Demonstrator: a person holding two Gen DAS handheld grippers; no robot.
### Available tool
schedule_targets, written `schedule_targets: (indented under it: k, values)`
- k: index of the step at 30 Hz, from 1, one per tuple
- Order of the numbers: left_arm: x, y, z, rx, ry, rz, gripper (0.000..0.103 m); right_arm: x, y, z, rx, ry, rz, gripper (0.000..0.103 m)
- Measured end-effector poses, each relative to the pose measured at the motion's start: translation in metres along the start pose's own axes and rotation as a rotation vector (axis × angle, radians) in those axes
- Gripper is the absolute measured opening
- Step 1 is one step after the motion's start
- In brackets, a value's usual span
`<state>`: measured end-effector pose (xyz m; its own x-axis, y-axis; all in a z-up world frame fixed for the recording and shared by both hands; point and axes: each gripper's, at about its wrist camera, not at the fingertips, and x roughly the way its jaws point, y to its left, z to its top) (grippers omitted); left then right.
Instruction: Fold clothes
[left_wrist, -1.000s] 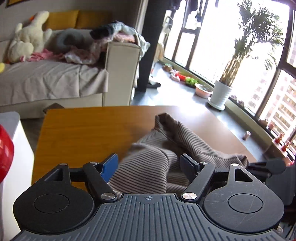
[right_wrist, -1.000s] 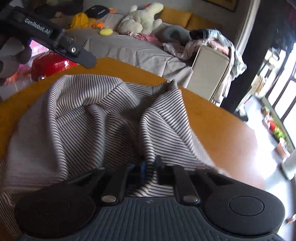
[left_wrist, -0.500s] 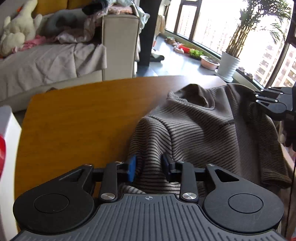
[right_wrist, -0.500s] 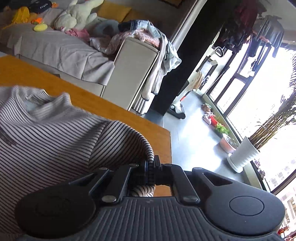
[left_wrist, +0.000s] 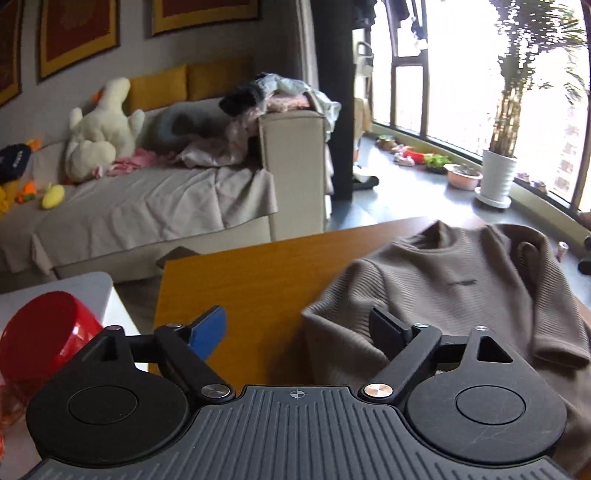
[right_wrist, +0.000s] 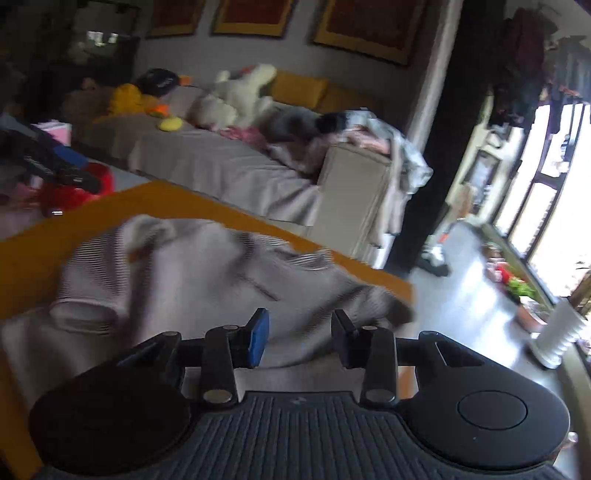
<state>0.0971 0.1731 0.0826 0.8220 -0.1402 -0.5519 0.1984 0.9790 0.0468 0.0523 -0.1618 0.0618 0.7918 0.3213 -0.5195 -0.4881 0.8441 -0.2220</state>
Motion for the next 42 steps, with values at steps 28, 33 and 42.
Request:
schedule_targets:
  k: [28,33,42]
  values:
    - [-0.018,-0.096,-0.067,0.289,-0.037,0.003,0.103,-0.096,0.066,-0.016,-0.090,-0.166,-0.069,0.066]
    - [-0.009,-0.081,-0.065,0.231,-0.018,0.031,0.103,-0.095,0.060,-0.096,-0.050,-0.019,-0.179,0.067]
    - [-0.030,-0.072,-0.081,0.355,-0.006,0.106,0.103,-0.072,0.018,-0.113,0.044,0.000,-0.419,0.026]
